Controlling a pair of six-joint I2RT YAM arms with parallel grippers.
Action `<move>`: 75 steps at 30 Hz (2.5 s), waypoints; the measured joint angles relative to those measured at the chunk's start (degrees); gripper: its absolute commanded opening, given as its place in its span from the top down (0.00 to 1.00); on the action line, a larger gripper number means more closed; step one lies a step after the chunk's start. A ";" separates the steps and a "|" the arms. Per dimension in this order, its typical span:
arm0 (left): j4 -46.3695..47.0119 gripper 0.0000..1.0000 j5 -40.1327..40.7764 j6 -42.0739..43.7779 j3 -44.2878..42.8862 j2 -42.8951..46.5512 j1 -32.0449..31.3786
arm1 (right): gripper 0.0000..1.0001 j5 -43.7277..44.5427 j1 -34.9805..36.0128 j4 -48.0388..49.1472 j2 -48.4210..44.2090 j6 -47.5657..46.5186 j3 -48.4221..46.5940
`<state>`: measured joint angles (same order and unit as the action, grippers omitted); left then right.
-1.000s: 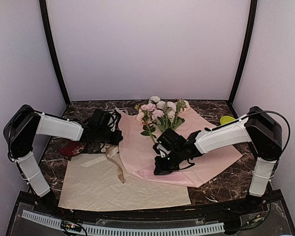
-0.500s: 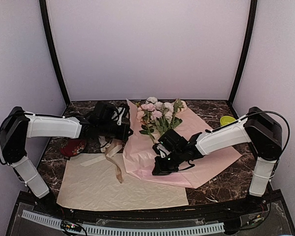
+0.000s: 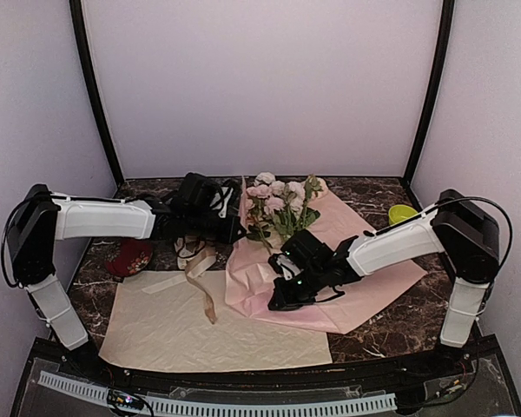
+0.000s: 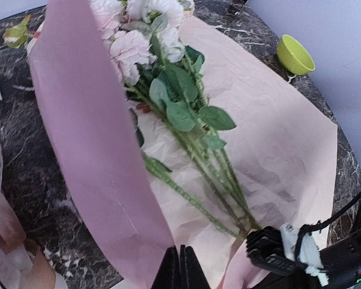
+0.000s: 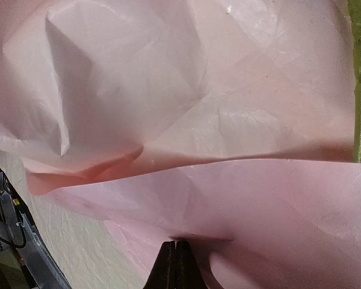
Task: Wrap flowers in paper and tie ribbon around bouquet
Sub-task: Fold the one-fourth-folded wrapping paper at the center of the board.
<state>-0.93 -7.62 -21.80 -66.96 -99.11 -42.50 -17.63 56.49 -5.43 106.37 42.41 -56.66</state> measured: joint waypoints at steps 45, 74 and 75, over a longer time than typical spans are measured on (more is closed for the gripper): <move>-0.50 0.37 6.71 -34.40 27.47 19.45 -13.35 | 1.00 -1.88 0.48 1.40 4.70 -1.14 -4.83; 1.66 0.38 20.57 -56.57 27.67 10.32 -22.67 | 1.00 1.25 1.81 2.21 4.24 -2.47 -4.33; 1.88 0.40 20.57 -56.76 27.69 10.23 -22.67 | 1.00 1.38 1.88 2.36 4.20 -2.47 -4.20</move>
<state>0.95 12.95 -78.56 -39.27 -88.88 -65.17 -16.25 58.37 -3.07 110.56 39.94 -60.86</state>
